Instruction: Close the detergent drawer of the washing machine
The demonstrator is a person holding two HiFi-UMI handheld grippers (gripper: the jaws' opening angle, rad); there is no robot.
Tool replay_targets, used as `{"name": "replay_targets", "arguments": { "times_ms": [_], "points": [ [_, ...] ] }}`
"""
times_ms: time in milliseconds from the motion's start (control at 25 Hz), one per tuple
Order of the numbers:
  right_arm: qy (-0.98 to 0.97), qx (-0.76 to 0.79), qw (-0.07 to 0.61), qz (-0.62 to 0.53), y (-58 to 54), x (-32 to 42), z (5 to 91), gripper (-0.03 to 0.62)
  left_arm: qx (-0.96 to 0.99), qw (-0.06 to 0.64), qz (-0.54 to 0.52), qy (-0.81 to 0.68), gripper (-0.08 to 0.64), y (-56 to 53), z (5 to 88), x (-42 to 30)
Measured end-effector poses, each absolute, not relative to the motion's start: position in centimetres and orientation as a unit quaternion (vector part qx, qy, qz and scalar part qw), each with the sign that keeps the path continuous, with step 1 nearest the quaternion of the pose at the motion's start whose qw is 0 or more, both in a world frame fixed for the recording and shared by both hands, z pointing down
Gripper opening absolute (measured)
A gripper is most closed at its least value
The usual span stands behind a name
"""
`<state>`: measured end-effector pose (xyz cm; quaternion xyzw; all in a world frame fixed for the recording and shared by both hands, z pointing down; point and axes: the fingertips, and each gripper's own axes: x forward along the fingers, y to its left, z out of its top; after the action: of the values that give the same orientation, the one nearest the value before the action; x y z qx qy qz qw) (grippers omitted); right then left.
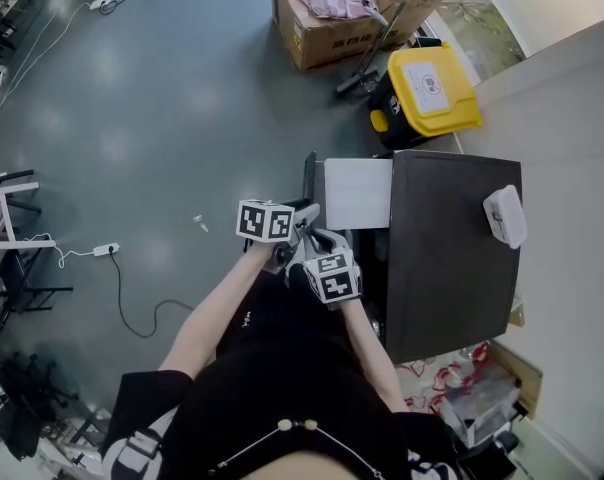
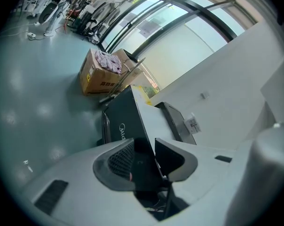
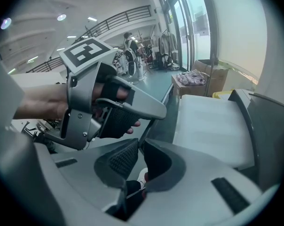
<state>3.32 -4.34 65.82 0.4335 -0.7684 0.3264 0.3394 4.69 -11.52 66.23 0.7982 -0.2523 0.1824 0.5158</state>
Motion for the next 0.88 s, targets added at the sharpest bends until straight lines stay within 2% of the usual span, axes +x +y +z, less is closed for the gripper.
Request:
{"name": "replay_targets", "arguments": {
  "times_ms": [880],
  "points": [
    [-0.724,0.501,0.326,0.344,-4.3,7.4,65.9,0.040,0.805,0.523,0.188,-0.210,0.138,-11.4,66.2,8.5]
  ]
}}
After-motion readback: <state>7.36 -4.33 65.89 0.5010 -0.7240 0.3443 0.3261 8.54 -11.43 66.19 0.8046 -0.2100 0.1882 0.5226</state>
